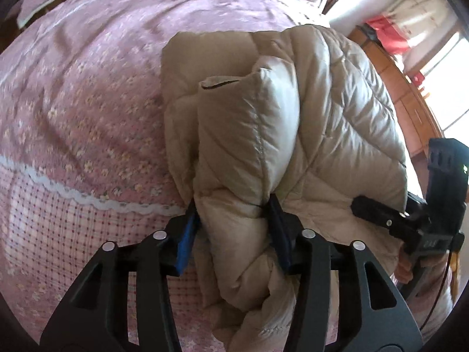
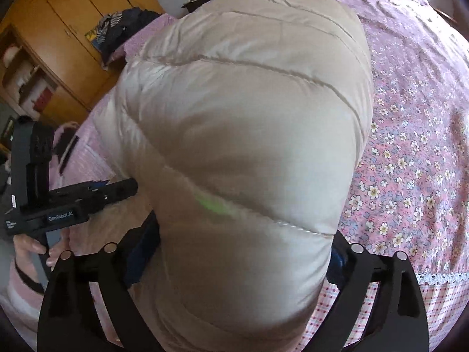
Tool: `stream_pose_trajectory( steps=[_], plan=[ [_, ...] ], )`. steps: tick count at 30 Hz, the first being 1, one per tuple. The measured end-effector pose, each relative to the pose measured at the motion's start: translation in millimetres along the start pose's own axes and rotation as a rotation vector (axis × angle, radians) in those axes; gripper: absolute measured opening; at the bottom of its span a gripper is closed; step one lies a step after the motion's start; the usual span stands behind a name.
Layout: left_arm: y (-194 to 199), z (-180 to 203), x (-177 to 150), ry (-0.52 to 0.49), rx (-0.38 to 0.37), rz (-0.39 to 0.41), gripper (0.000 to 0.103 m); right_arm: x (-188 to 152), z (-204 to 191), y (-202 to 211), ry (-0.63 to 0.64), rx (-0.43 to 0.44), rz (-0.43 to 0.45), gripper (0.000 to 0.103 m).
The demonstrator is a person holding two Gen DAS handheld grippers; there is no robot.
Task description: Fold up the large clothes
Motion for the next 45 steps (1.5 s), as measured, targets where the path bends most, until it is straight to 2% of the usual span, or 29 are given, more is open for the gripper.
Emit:
stream_pose_trajectory(
  steps=[4, 6, 8, 11, 14, 20, 26, 31, 35, 45],
  plan=[
    [10, 7, 3, -0.030, 0.019, 0.028, 0.053, 2, -6, 7, -0.034, -0.035, 0.026, 0.091],
    [25, 12, 3, -0.057, 0.043, 0.057, 0.060, 0, -6, 24, -0.054, -0.069, 0.057, 0.092],
    [40, 14, 5, -0.100, 0.090, 0.092, 0.076, 2, 0, 36, -0.047, -0.116, 0.094, 0.094],
    [67, 21, 3, -0.127, 0.125, 0.145, 0.089, -3, -1, 61, -0.038, -0.164, 0.141, 0.097],
    [88, 29, -2, -0.139, 0.151, 0.186, 0.094, -16, -4, 84, -0.053, -0.183, 0.172, 0.097],
    [110, 45, -31, -0.171, 0.196, 0.195, 0.095, -45, -1, 113, -0.074, -0.235, 0.198, 0.097],
    [113, 44, -57, -0.180, 0.236, 0.173, 0.096, -77, -5, 117, -0.083, -0.286, 0.196, 0.097],
    [105, 46, -80, -0.189, 0.257, 0.141, 0.096, -100, -7, 102, -0.101, -0.304, 0.148, 0.097],
    [96, 50, -93, -0.204, 0.285, 0.116, 0.096, -111, -10, 92, -0.076, -0.328, 0.123, 0.097],
    [87, 58, -103, -0.212, 0.290, 0.100, 0.096, -119, -6, 86, -0.106, -0.332, 0.104, 0.097]
  ],
)
Point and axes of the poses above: each gripper's, at about its wrist camera, not at the fingertips, and y roughly against the way its jaws point, z to its right, x to its top, the point moved 6 cm from there along -y, roughly the way its jaws point, and after that the axes turned 15 degrees about z, right-handed, at the moved point
